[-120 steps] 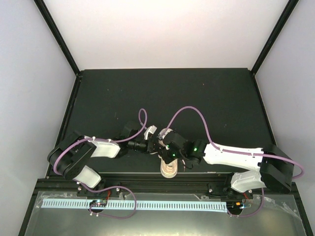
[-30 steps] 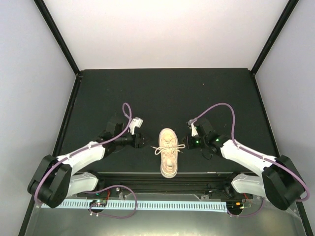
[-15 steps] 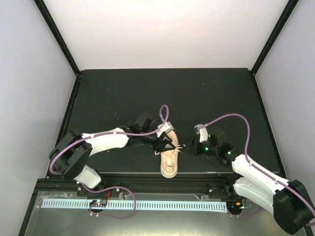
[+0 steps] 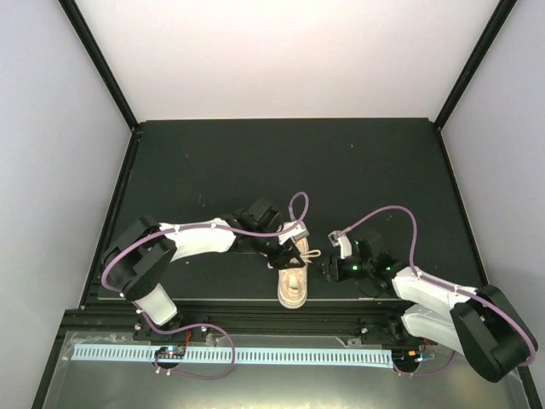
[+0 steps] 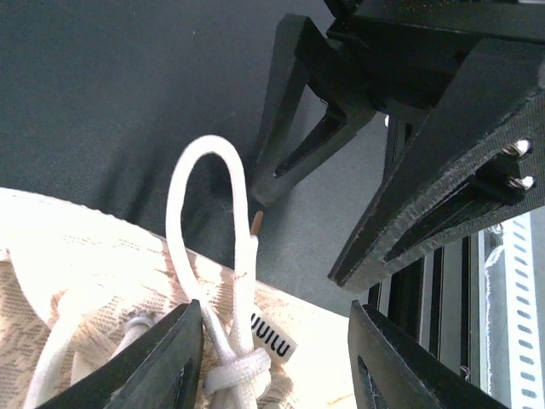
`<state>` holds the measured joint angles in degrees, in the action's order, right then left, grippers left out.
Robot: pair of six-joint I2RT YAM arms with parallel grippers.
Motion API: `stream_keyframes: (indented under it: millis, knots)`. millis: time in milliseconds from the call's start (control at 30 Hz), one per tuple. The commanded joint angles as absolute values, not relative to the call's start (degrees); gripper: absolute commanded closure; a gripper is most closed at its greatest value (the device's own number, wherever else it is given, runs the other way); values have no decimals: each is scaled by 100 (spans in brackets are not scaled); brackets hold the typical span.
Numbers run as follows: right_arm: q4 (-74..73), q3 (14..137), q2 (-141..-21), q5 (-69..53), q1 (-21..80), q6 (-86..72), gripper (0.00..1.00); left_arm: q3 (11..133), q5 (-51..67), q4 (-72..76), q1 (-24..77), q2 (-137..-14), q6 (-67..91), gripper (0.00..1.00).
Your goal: Tie the shoes
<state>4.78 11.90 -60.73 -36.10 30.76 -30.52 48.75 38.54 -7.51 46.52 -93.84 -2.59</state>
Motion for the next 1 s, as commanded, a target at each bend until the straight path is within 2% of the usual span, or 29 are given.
stream_keyframes:
  millis: [0, 133, 400, 500, 633, 733, 833, 967]
  knots:
    - [900, 1391, -6372, -3784, 3055, -2780, 34, 5080, 3725, -975, 4702, -9475, -486, 53]
    - [995, 1477, -6630, -3757, 3058, -2657, 39, 5087, 3626, -991, 4703, -9466, -473, 59]
    - [1223, 1663, -7118, -3862, 3059, -2524, 55, 5148, 3585, -1011, 4702, -9510, -448, 72]
    - [1250, 1703, -7202, -3875, 3059, -2500, 64, 5155, 3556, -1028, 4702, -9518, -448, 75]
    - [1211, 1676, -7206, -3821, 3059, -2505, 82, 5151, 3467, -1039, 4702, -9522, -429, 79]
    - [1079, 1602, -7105, -3675, 3059, -2541, 92, 5139, 3390, -1006, 4702, -9506, -377, 82]
    - [788, 1531, -6930, -3345, 3056, -2633, 97, 5110, 3324, -954, 4702, -9484, -328, 83]
    - [267, 1489, -6713, -2746, 3050, -2884, 98, 5106, 3237, -950, 4702, -9475, -299, 84]
